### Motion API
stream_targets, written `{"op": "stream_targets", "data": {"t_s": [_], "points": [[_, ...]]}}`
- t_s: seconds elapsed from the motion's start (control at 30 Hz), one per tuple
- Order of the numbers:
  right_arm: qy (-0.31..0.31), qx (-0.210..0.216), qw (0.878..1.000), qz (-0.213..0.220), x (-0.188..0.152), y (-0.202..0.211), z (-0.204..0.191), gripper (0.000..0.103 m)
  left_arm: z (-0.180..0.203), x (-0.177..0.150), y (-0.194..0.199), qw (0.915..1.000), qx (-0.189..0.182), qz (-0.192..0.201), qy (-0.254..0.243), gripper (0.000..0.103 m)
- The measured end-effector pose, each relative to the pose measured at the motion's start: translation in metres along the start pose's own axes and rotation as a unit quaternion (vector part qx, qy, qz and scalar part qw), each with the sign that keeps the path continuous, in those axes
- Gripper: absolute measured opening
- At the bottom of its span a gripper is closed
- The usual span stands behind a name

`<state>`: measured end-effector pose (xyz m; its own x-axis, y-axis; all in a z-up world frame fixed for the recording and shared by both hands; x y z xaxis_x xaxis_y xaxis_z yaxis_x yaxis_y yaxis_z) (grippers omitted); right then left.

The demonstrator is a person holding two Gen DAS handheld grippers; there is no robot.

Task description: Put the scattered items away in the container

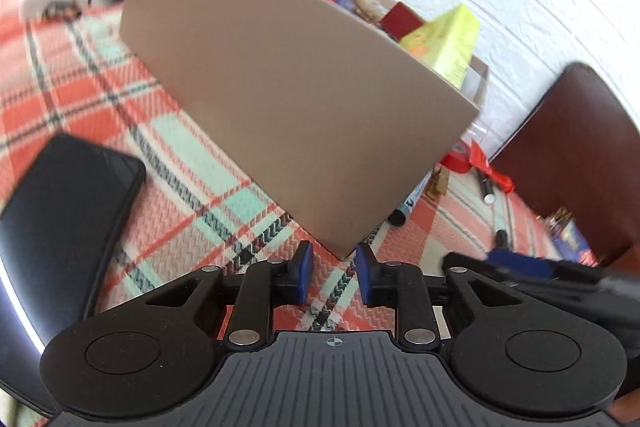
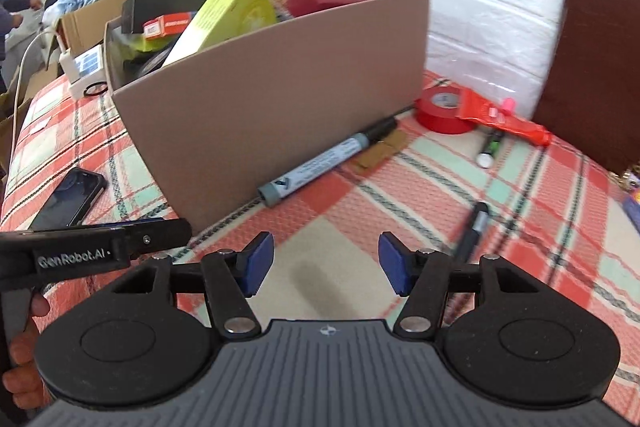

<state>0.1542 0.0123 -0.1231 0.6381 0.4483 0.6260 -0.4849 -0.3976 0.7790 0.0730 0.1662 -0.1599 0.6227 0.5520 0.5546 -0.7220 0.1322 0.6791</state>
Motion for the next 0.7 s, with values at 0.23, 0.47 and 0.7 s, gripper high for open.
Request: {"op": "stream_targets", "data": {"t_s": [0.23, 0.47, 0.7], "points": [[0.012, 0.012, 1.000, -0.006, 0.011, -0.026, -0.014, 0.060, -0.015, 0.007, -0.004, 0.9963, -0.060, -0.036, 0.050, 0.025], [0.018, -0.006, 1.000, 0.001, 0.023, -0.047, -0.014, 0.058, -0.007, 0.006, -0.003, 0.9966, -0.061, -0.038, 0.040, 0.025], [-0.070, -0.061, 0.996, 0.002, 0.014, -0.025, 0.030, 0.058, 0.003, 0.004, -0.003, 0.9967, -0.064, -0.040, 0.030, 0.035]]}}
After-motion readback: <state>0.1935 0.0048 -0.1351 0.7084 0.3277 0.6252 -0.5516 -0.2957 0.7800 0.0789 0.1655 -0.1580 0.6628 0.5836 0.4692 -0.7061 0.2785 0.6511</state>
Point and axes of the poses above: each gripper's, at about its wrist camera, not at the fingertips, and y roughly against the way its jaws point, z to its right, x to its top, the point moved 6 cm from there along -y, roughly the way its jaws point, and after that the axes turned 7 degrees about -z, right-handed, at the moved point
